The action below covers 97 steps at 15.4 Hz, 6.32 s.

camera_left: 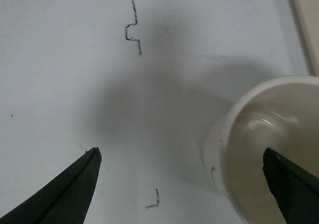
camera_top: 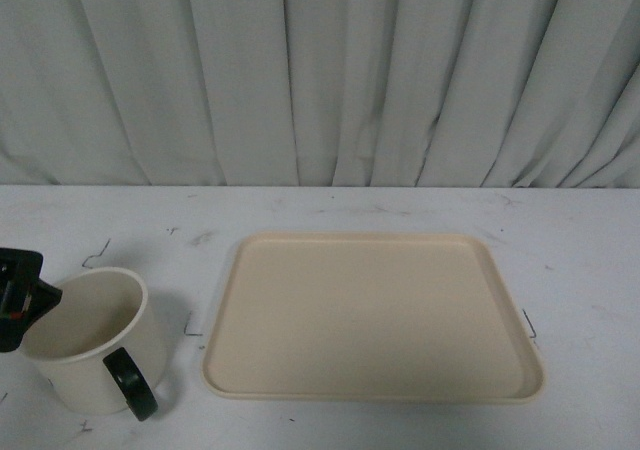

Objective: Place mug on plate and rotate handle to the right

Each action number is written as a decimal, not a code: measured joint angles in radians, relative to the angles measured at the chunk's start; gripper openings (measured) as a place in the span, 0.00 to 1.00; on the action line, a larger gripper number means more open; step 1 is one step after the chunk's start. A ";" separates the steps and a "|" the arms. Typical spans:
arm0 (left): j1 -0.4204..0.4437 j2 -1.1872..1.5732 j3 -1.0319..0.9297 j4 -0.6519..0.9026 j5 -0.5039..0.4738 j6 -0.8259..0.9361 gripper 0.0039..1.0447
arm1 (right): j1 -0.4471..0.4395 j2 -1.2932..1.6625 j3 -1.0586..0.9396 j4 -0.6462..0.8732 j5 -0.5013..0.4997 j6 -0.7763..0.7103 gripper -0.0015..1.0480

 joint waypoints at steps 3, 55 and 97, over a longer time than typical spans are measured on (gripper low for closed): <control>0.055 0.068 -0.035 0.076 0.023 0.013 0.81 | 0.000 0.000 0.000 0.000 0.000 0.000 0.94; -0.254 -0.809 -0.507 0.502 -0.231 -0.190 0.01 | 0.000 0.000 0.000 0.000 0.000 0.000 0.94; -0.111 -1.599 -0.610 -0.175 -0.084 -0.192 0.94 | 0.084 0.527 0.262 0.386 -0.101 -0.097 0.94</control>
